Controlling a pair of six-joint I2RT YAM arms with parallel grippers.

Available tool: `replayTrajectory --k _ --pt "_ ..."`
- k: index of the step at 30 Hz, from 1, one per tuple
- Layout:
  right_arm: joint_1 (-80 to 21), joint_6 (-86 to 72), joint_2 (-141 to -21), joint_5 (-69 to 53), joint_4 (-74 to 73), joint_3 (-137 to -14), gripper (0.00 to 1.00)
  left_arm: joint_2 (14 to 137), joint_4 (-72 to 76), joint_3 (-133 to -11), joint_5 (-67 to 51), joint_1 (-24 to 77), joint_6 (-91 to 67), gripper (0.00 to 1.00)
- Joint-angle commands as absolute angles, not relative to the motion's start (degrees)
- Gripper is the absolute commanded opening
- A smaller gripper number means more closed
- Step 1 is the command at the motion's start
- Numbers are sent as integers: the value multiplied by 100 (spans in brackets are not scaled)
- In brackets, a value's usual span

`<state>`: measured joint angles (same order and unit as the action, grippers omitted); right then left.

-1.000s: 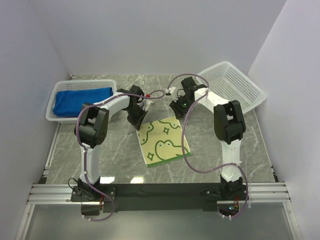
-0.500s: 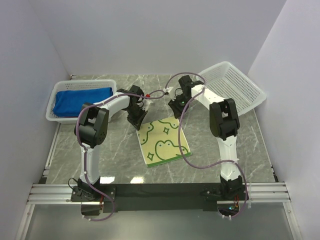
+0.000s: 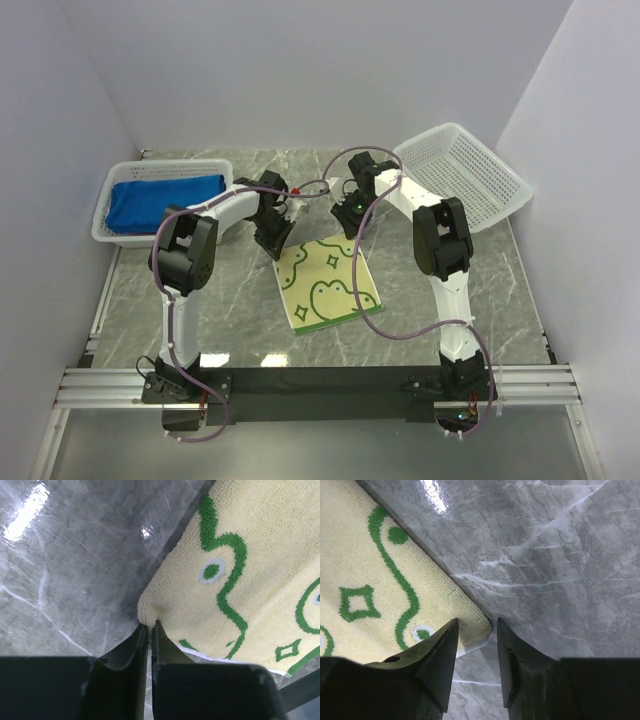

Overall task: Fold and stack the towels
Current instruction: Fold the towel

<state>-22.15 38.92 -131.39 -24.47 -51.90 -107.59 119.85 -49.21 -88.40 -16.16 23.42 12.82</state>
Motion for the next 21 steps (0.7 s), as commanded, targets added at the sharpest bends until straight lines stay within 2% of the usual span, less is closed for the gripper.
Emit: replayTrajectory --k 1,4,5,6,7,12,21 --pt "-2267 3973 -13324 -2285 -5414 -10819 38 12410 -4764 -8605 -1617 2417 1336 1" --pt "-2250 3955 -13359 -2224 -5405 -10846 31 12384 -4764 -8578 -1565 2417 1336 1" --pt "-2250 3955 -13377 -2224 -5423 -10872 24 12384 -4764 -8578 -1538 2417 1345 1" --pt "-2241 3964 -13386 -2224 -5449 -10924 8 12358 -4746 -8569 -1521 2408 1345 1" --pt "-2241 3973 -13412 -2232 -5458 -10951 1 12349 -4746 -8561 -1503 2408 1353 1" --pt "-2241 3920 -13316 -2268 -5379 -10917 0 12217 -4493 -8578 -1266 2382 1327 1" --pt "-2197 3490 -12385 -2048 -4299 -10328 0 11251 -3367 -8280 -730 2276 1099 1"
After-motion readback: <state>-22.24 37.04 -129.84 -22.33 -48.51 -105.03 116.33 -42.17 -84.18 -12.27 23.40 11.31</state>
